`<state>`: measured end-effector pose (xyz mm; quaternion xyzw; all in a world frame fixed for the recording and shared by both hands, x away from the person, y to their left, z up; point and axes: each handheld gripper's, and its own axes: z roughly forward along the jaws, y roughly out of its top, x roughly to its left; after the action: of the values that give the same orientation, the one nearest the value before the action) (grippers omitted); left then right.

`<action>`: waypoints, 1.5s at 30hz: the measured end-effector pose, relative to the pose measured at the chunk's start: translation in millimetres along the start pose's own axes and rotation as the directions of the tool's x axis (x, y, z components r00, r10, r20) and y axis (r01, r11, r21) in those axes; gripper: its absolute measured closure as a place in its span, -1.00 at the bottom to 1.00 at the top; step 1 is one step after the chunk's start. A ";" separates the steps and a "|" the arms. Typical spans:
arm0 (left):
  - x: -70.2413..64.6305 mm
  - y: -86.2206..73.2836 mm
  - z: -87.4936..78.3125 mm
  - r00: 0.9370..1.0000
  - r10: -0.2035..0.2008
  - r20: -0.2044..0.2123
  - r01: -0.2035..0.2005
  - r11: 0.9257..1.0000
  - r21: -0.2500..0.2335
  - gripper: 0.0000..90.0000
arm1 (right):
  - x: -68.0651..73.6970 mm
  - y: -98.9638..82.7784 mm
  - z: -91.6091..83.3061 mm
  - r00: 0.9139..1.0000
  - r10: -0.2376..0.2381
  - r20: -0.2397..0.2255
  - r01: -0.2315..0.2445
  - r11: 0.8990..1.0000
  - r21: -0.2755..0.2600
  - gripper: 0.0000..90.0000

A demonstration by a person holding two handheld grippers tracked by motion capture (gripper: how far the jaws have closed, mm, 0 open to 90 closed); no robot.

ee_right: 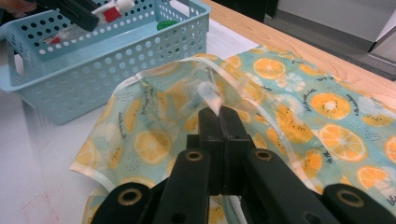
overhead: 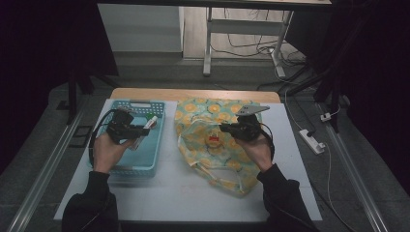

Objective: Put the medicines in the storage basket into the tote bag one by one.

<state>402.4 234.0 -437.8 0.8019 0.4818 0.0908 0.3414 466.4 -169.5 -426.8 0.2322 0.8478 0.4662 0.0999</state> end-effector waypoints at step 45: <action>-104.4 36.7 52.1 0.952 0.205 0.226 -0.221 0.974 0.050 0.60 | 0.9 1.6 -1.3 1.000 -0.003 0.004 0.003 1.000 -0.013 1.00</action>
<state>399.0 111.7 -434.4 0.8665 0.3549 0.0200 0.3505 465.6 -169.3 -424.7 0.2311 0.8450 0.4710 0.1036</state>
